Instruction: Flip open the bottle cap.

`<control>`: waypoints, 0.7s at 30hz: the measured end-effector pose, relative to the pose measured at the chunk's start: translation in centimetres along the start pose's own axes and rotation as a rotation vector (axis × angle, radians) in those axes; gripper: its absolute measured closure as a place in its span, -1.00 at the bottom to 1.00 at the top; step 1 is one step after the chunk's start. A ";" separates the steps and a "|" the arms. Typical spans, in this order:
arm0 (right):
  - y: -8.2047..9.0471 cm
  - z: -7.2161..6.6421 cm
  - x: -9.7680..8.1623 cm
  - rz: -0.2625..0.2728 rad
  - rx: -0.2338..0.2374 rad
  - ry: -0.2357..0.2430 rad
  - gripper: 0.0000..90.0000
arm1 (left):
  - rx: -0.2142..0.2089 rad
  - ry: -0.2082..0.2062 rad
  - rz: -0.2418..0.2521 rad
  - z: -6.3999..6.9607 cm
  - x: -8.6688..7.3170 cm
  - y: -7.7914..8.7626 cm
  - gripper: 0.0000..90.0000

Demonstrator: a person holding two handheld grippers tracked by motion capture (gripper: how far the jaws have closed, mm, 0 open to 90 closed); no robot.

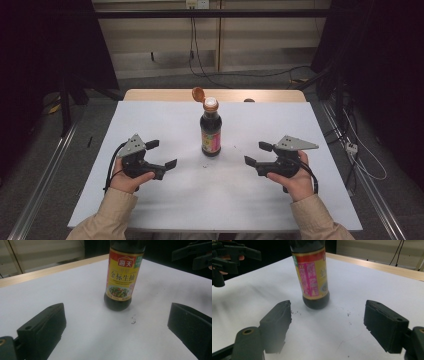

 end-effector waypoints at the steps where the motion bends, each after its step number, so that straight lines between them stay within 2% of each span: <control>1: 0.1 0.0 -0.3 -0.004 -0.005 0.005 -0.51 | 0.000 0.002 0.000 0.0 -0.1 0.1 -0.97; 8: 0.7 -0.1 -1.4 -0.004 -0.009 -0.002 -0.51 | 0.016 0.002 -0.002 -0.2 -0.6 0.8 -0.95; 20: 1.6 -0.1 -3.3 -0.011 -0.023 -0.011 -0.51 | 0.017 -0.004 -0.009 -0.4 -1.5 2.0 -0.94; 21: 1.7 0.0 -3.3 -0.011 -0.026 -0.011 -0.51 | 0.018 0.007 -0.008 -0.4 -1.5 2.1 -0.94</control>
Point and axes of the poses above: each handheld gripper's, and its own axes: y roughly backward along the jaws, x roughly out of its top, z roughly to its right, the point moved 8 cm from there along -y, roughly forward along the jaws, and after that the axes turned 6 degrees about y, right-handed, at the moved point
